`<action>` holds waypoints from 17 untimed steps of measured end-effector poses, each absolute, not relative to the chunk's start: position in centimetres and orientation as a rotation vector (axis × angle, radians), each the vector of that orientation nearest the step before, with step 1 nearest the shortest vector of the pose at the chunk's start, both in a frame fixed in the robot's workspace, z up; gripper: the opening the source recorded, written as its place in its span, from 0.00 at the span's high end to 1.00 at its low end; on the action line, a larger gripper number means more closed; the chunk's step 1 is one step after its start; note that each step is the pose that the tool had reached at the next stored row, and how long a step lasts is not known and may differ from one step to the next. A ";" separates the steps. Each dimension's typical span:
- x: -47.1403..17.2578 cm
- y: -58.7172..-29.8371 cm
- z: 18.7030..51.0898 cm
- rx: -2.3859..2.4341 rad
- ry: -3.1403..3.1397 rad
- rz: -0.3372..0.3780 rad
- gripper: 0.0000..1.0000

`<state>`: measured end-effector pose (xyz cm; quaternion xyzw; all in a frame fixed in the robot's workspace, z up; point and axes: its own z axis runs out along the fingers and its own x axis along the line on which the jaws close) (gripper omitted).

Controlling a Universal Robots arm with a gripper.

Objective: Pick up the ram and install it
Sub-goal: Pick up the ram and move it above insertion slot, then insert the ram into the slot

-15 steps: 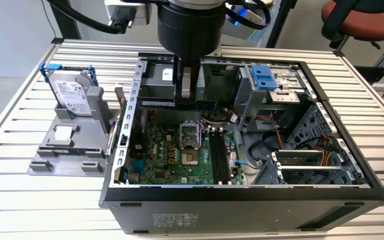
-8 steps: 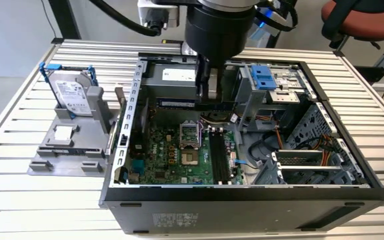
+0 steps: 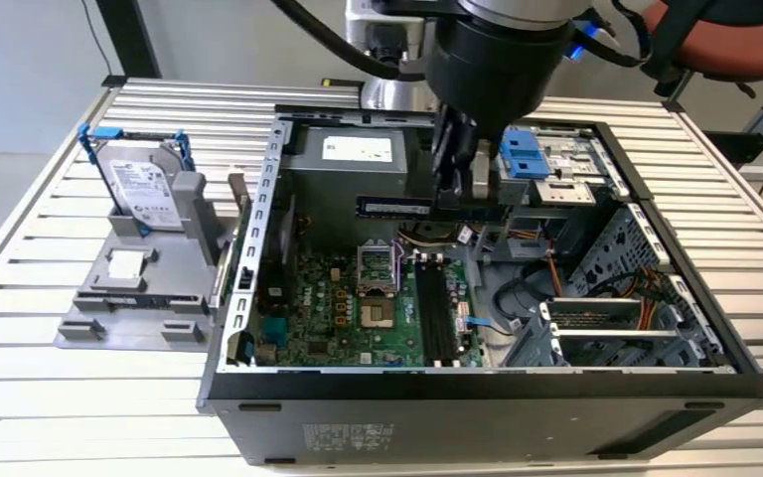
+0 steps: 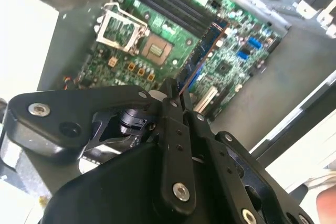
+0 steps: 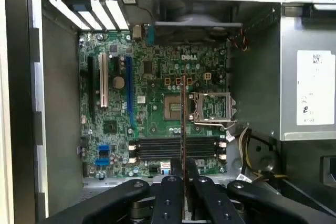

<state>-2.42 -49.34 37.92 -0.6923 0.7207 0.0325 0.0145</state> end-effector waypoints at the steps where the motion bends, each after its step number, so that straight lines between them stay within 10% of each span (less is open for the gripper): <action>1: -2.0 -49.3 37.9 -2.155 2.243 0.101 1.00; 17: 3.7 -48.9 37.7 -2.136 2.261 0.101 1.00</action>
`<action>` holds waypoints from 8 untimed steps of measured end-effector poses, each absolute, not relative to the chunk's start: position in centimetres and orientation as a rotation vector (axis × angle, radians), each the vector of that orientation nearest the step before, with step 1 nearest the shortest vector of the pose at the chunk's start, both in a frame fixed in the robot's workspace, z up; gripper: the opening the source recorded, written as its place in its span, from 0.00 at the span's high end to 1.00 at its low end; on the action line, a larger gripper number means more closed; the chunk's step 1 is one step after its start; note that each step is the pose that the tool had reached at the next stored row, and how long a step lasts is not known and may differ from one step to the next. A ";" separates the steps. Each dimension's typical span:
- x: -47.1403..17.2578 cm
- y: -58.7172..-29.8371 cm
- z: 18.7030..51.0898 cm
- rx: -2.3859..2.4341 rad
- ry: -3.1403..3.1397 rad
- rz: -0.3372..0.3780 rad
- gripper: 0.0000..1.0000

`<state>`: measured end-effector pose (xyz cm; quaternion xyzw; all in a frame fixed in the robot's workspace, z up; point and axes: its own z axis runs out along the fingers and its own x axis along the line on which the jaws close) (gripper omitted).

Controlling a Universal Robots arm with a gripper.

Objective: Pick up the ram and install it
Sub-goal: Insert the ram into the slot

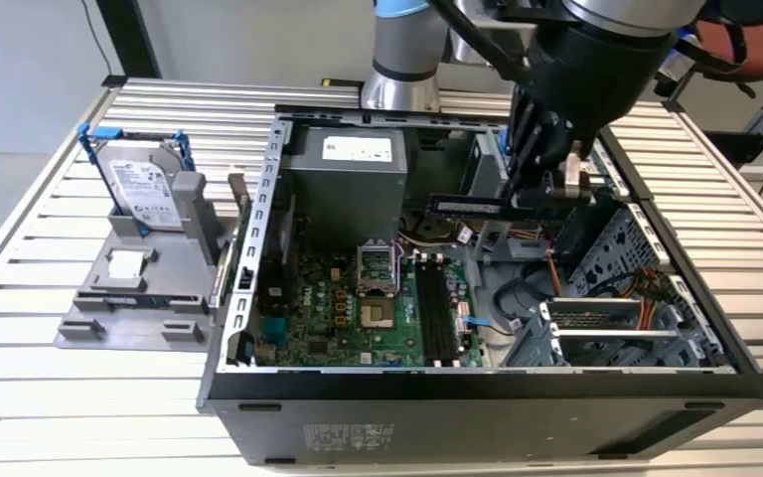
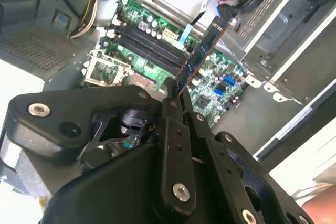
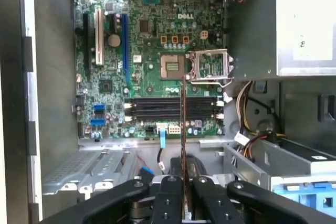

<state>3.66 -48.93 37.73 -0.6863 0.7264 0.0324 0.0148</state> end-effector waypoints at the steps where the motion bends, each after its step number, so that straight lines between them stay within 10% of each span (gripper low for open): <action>1: 3.7 -48.9 37.7 -2.119 2.277 0.100 1.00; 8: 3.4 -48.9 37.6 -2.043 2.342 0.099 1.00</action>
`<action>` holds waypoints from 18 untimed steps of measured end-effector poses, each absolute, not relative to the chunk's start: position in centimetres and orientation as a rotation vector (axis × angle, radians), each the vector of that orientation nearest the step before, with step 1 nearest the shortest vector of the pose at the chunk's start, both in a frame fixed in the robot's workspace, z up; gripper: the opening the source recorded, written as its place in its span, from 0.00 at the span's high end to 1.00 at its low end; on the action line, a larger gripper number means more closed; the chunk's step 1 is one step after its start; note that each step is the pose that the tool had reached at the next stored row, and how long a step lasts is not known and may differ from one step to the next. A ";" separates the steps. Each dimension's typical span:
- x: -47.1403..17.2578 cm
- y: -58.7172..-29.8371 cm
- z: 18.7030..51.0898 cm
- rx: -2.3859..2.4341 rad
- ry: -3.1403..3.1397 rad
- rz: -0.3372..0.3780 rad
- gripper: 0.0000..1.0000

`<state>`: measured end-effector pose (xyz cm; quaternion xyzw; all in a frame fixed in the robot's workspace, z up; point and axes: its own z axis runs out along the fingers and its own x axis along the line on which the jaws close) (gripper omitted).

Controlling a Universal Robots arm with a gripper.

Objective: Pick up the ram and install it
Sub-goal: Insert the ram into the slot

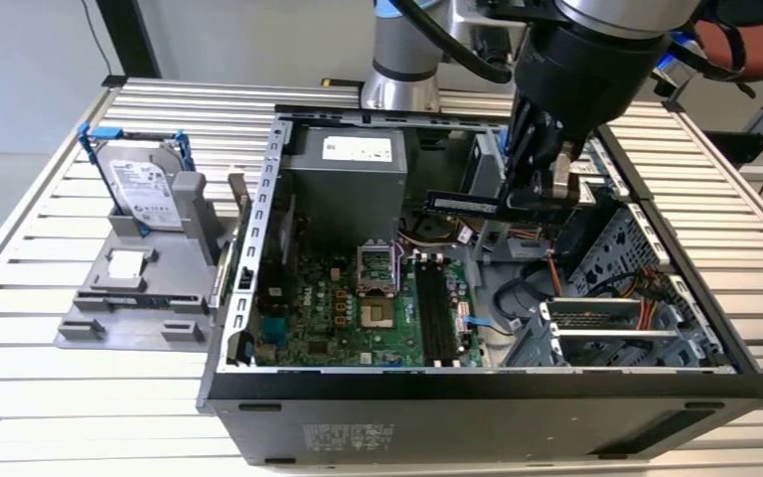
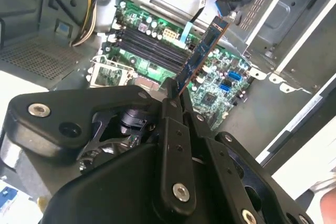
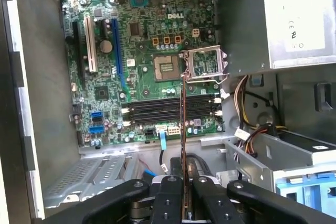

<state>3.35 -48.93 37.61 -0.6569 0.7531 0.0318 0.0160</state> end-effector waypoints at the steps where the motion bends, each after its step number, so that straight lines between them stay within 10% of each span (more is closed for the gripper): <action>1: 3.4 -48.9 37.6 -2.040 2.345 0.099 1.00; 18: 3.4 -48.9 37.6 -1.900 2.455 0.096 1.00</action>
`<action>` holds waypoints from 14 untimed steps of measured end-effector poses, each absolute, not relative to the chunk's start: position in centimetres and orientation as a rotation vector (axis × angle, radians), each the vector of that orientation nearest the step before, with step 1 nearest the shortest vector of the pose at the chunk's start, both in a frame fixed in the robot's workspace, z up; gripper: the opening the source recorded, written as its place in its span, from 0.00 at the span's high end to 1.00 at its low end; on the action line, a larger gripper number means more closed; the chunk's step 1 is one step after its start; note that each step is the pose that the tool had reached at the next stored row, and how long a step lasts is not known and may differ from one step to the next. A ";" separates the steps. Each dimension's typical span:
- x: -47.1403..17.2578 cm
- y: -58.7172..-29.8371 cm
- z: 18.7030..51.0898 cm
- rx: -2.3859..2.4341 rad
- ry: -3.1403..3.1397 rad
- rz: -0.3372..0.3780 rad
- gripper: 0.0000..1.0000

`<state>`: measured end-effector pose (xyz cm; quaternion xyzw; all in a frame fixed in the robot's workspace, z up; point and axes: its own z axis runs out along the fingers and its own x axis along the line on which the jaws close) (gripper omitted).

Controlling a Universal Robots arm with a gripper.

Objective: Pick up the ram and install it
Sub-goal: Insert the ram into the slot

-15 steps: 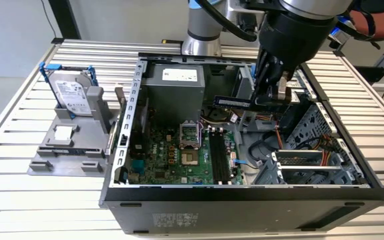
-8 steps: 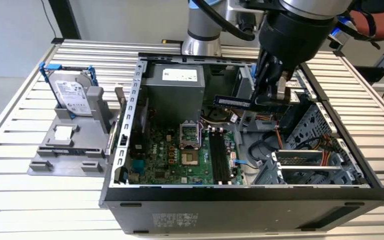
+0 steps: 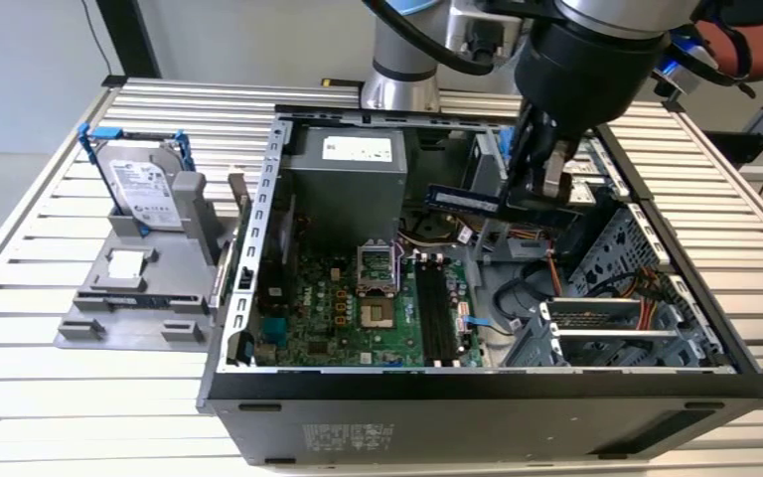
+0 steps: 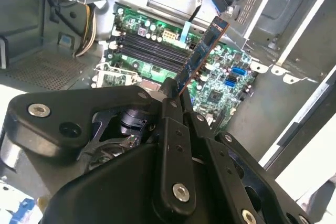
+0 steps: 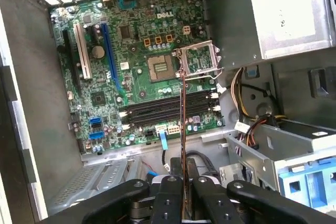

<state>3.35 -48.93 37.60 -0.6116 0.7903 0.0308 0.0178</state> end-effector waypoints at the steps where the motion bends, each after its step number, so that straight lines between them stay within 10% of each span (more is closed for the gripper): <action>1: 3.4 -48.9 37.6 -1.877 2.472 0.095 1.00; 14: 3.4 -48.9 37.6 -1.577 2.666 0.088 1.00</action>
